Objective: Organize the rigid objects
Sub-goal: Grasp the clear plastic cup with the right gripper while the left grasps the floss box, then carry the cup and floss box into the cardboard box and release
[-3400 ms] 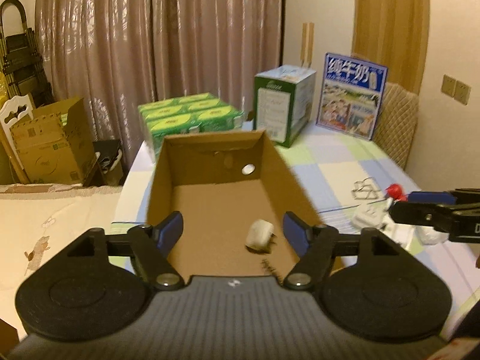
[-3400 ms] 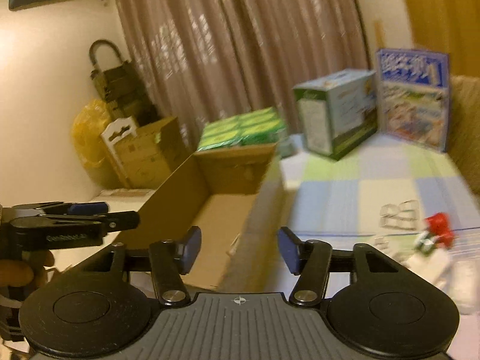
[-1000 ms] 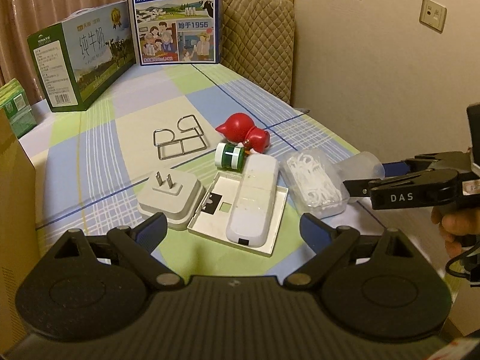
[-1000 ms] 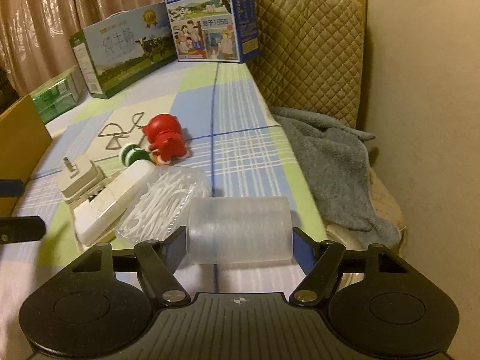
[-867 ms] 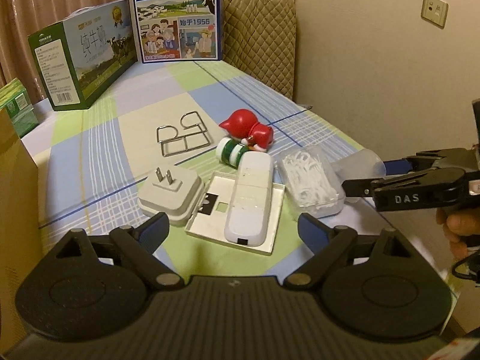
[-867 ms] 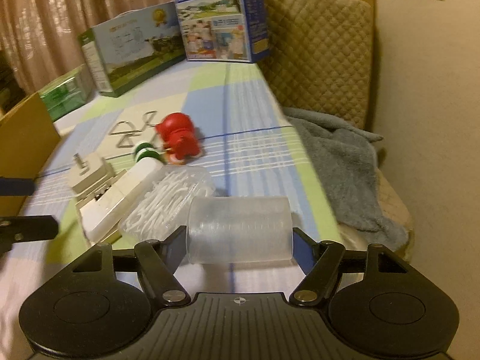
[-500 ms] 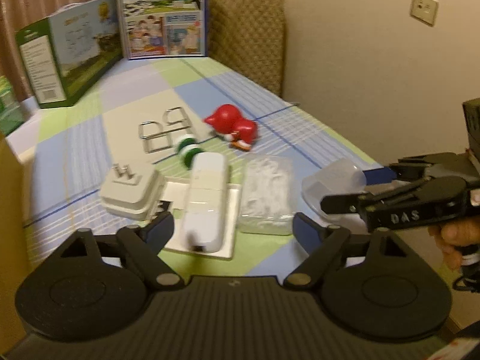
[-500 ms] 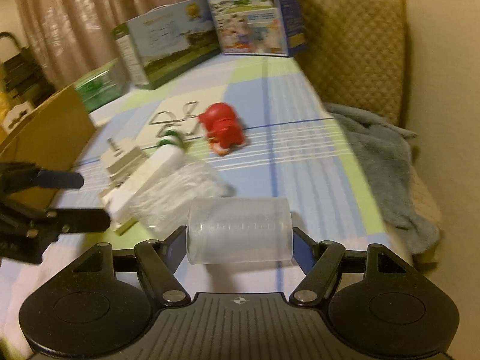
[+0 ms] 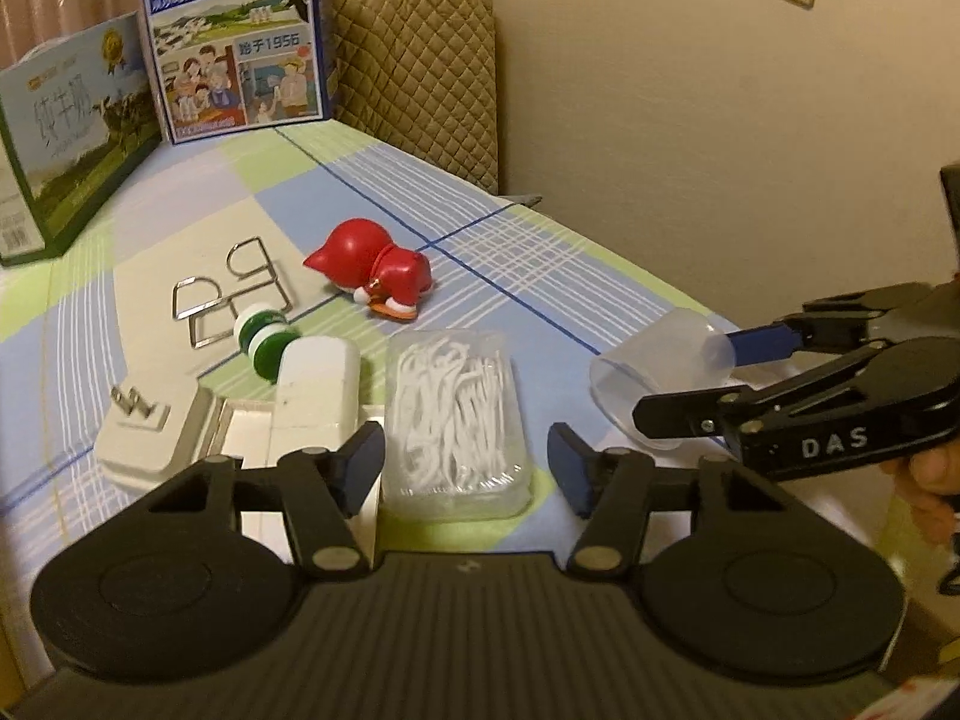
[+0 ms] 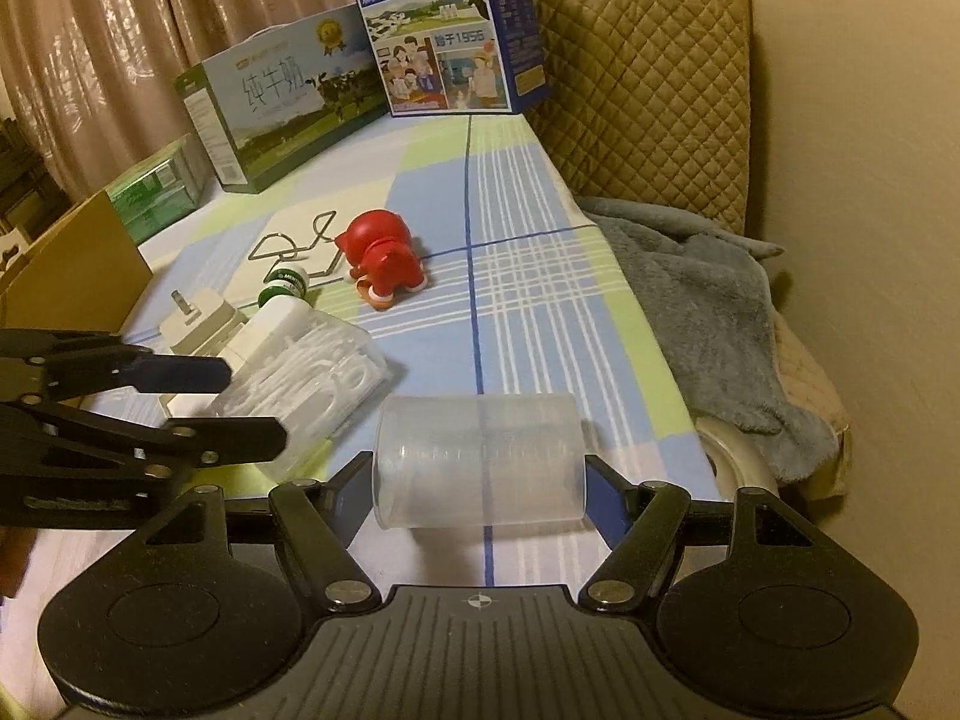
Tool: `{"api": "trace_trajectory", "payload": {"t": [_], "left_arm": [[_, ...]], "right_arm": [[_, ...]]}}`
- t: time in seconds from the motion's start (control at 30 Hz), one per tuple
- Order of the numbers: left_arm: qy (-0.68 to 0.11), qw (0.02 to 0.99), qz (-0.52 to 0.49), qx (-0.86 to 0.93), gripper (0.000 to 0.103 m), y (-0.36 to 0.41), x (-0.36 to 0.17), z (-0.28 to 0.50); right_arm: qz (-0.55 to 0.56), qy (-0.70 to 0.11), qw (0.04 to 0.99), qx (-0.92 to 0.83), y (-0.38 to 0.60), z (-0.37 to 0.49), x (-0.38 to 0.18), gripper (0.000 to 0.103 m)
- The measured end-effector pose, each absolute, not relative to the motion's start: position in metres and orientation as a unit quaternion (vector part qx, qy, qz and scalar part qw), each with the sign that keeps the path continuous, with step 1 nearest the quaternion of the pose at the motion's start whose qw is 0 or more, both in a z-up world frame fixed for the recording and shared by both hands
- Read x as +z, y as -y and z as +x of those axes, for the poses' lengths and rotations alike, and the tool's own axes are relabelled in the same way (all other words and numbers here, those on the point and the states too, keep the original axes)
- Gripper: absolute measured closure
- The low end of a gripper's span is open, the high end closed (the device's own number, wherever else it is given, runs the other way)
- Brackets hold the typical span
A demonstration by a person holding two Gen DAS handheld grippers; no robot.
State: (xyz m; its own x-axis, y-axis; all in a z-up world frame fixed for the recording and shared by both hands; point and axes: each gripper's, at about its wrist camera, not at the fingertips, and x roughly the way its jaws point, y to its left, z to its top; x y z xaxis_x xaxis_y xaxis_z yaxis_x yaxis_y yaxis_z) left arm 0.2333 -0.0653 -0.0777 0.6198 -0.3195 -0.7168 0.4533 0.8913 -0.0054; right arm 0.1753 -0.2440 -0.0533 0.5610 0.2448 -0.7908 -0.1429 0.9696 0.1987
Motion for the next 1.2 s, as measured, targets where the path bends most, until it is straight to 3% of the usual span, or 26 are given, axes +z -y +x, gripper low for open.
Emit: {"api": "trace_trajectory", "payload": {"t": [0.3,0.67,1.2], "left_arm": [[-0.398,0.89,0.1,-0.2,0.052,0.073,-0.084,0.237],[-0.432,0.881,0.075,-0.175,0.051,0.055,-0.08,0.182],[-0.441,0.878,0.078,-0.168,0.052,0.062,-0.086,0.201]], "right_arm": [[0.059,-0.461,0.879,0.108,0.242,0.173,-0.051,0.034],[0.046,-0.485,0.867,0.101,0.24,0.151,-0.045,0.034],[0.05,-0.485,0.868,0.096,0.236,0.147,-0.038,0.034]]}}
